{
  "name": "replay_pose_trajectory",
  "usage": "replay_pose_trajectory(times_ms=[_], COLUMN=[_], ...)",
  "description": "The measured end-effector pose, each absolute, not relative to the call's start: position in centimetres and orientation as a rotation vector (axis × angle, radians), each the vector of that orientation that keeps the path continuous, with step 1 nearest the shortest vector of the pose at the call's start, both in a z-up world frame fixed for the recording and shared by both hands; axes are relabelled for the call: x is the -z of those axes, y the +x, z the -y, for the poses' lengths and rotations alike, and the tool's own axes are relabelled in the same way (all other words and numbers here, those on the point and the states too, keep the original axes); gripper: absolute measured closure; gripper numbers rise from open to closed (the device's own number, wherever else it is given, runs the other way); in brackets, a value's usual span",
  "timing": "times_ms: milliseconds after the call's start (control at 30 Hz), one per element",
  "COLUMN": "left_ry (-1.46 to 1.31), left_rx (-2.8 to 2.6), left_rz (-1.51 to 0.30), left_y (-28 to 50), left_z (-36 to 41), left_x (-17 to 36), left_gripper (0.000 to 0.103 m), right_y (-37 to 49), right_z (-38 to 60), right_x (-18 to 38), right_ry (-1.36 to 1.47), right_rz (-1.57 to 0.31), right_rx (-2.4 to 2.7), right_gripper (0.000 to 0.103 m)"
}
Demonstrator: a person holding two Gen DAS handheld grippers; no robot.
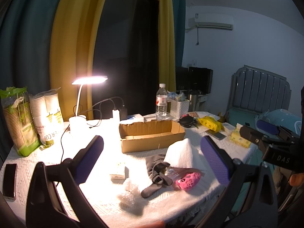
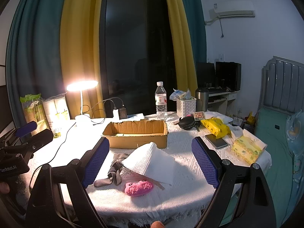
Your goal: Organize soft objects
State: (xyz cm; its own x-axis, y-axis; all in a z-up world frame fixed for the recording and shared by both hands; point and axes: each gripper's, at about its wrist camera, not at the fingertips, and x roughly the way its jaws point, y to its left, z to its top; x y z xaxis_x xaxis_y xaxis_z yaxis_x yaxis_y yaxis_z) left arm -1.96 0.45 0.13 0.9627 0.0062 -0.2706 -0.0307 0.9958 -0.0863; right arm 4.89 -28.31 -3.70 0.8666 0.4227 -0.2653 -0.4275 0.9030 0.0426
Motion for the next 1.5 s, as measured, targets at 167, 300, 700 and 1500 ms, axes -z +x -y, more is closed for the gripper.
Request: replay_pose_trajectory(times_ms=[167,300,700,1500], left_ry=[-0.09,-0.089,-0.089,-0.117], left_rx=[-0.019,-0.019,-0.02,-0.097], left_rz=[-0.274,-0.273,-0.276,-0.516], left_y=[-2.0,-2.0,-2.2,2.2], left_z=[-0.5,-0.4,-0.7,-2.8], left_x=[-0.1,-0.1,0.2,6.7], left_gripper=[0.001,0.001,0.001,0.001], right_y=[4.9,4.9,4.8,9.7], right_z=[28.3,28.3,28.2,26.5], right_x=[3.7,3.8,4.3,8.7], right_ry=[-0.018,-0.018,-0.022,-0.025], right_rz=[-0.274,-0.276,-0.288,-0.463], right_rx=[-0.446,-0.445,-0.448,-0.444], right_gripper=[0.012,0.012,0.012,0.012])
